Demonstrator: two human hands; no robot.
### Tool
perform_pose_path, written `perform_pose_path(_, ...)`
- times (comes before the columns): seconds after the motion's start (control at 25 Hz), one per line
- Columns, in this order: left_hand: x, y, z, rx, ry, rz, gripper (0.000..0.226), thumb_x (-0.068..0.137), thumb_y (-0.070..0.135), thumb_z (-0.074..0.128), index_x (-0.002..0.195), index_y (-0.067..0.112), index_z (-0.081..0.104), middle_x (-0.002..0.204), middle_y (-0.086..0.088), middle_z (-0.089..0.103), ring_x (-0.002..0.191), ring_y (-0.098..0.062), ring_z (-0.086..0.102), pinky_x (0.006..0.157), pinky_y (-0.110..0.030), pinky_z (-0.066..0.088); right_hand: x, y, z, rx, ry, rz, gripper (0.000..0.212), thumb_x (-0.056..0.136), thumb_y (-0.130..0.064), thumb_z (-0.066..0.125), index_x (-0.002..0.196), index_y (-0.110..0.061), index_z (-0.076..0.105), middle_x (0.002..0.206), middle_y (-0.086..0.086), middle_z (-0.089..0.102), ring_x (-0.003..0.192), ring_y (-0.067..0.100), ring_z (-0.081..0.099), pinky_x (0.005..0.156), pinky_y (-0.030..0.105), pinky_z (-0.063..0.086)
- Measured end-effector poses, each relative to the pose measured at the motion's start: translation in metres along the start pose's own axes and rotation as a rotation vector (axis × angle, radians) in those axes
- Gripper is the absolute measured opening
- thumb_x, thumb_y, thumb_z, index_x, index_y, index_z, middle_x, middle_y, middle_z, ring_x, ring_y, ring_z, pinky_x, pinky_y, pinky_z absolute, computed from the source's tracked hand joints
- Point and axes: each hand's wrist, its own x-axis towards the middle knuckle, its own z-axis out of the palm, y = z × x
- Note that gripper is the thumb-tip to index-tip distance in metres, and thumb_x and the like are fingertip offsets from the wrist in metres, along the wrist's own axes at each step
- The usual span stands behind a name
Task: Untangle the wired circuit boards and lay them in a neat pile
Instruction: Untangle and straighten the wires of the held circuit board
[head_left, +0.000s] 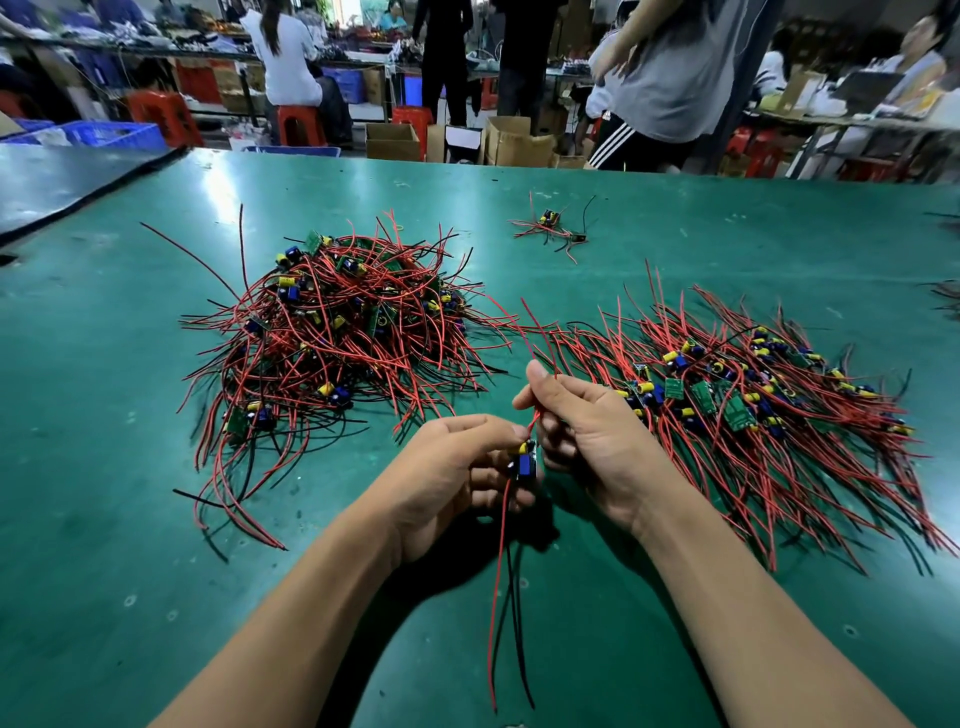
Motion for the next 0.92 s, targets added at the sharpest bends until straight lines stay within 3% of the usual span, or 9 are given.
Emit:
perform_pose_path(0.2, -0.001, -0.002, 0.003, 0.045, -0.025, 0.032, 0.015, 0.090, 0.008, 0.061, 0.079, 0.010, 0.070, 0.061, -0.007, 0.063, 0.047, -0.017, 0.058, 0.048, -0.024, 0.051, -0.001, 0.000, 0.000, 0.023, 0.020, 0.024, 0.028, 0.067, -0.043, 0.081, 0.065, -0.017, 0.072, 0.047, -0.006, 0.046, 0.034, 0.001, 0.032, 0.034, 0.012, 0.025)
perform_pose_path(0.36, -0.001, -0.003, 0.005, 0.048, -0.035, 0.061, 0.022, 0.092, 0.007, 0.059, 0.077, 0.013, 0.073, 0.066, -0.006, 0.065, 0.053, -0.016, 0.061, 0.050, -0.026, 0.052, 0.000, 0.001, -0.001, 0.057, 0.013, 0.085, 0.031, 0.065, -0.046, 0.085, 0.063, -0.019, 0.070, 0.051, -0.004, 0.046, 0.036, 0.004, 0.033, 0.039, 0.016, 0.023)
perform_pose_path(0.48, 0.000, -0.002, 0.004, -0.021, -0.029, 0.071, 0.024, 0.092, 0.009, 0.059, 0.073, 0.016, 0.072, 0.069, -0.006, 0.065, 0.056, -0.016, 0.062, 0.050, -0.028, 0.053, -0.003, -0.001, -0.003, 0.153, -0.141, 0.180, 0.028, 0.075, -0.046, 0.083, 0.078, -0.020, 0.074, 0.067, 0.003, 0.059, 0.048, 0.015, 0.055, 0.049, 0.024, 0.044)
perform_pose_path(0.56, 0.000, -0.002, 0.003, -0.043, -0.038, 0.079, 0.023, 0.092, 0.010, 0.059, 0.074, 0.016, 0.071, 0.071, -0.006, 0.067, 0.057, -0.016, 0.062, 0.050, -0.027, 0.053, -0.005, -0.003, -0.004, 0.157, -0.207, 0.203, 0.023, 0.080, -0.042, 0.078, 0.085, -0.020, 0.075, 0.075, 0.004, 0.063, 0.050, 0.016, 0.058, 0.047, 0.027, 0.049)
perform_pose_path(0.64, 0.000, -0.002, 0.002, -0.048, -0.036, 0.086, 0.022, 0.092, 0.011, 0.059, 0.075, 0.015, 0.073, 0.069, -0.005, 0.067, 0.057, -0.015, 0.062, 0.050, -0.027, 0.053, -0.004, -0.002, -0.004, 0.116, -0.184, 0.169, 0.020, 0.079, -0.038, 0.079, 0.086, -0.021, 0.076, 0.073, 0.002, 0.059, 0.051, 0.013, 0.050, 0.048, 0.026, 0.042)
perform_pose_path(0.76, 0.000, -0.003, 0.000, 0.008, -0.022, 0.104, 0.022, 0.091, 0.012, 0.061, 0.075, 0.015, 0.075, 0.066, -0.005, 0.065, 0.056, -0.016, 0.061, 0.050, -0.027, 0.051, 0.000, 0.003, -0.005, 0.114, -0.112, 0.112, 0.024, 0.074, -0.041, 0.081, 0.082, -0.019, 0.076, 0.052, -0.005, 0.046, 0.040, 0.006, 0.038, 0.047, 0.021, 0.029)
perform_pose_path(0.92, 0.002, -0.009, 0.001, 0.130, 0.018, 0.151, 0.020, 0.092, 0.014, 0.063, 0.075, 0.013, 0.074, 0.060, -0.004, 0.060, 0.048, -0.016, 0.053, 0.052, -0.027, 0.046, 0.002, 0.011, -0.002, 0.058, -0.017, 0.082, 0.034, 0.067, -0.046, 0.088, 0.077, -0.016, 0.074, 0.056, 0.002, 0.044, 0.050, 0.013, 0.033, 0.058, 0.029, 0.023)
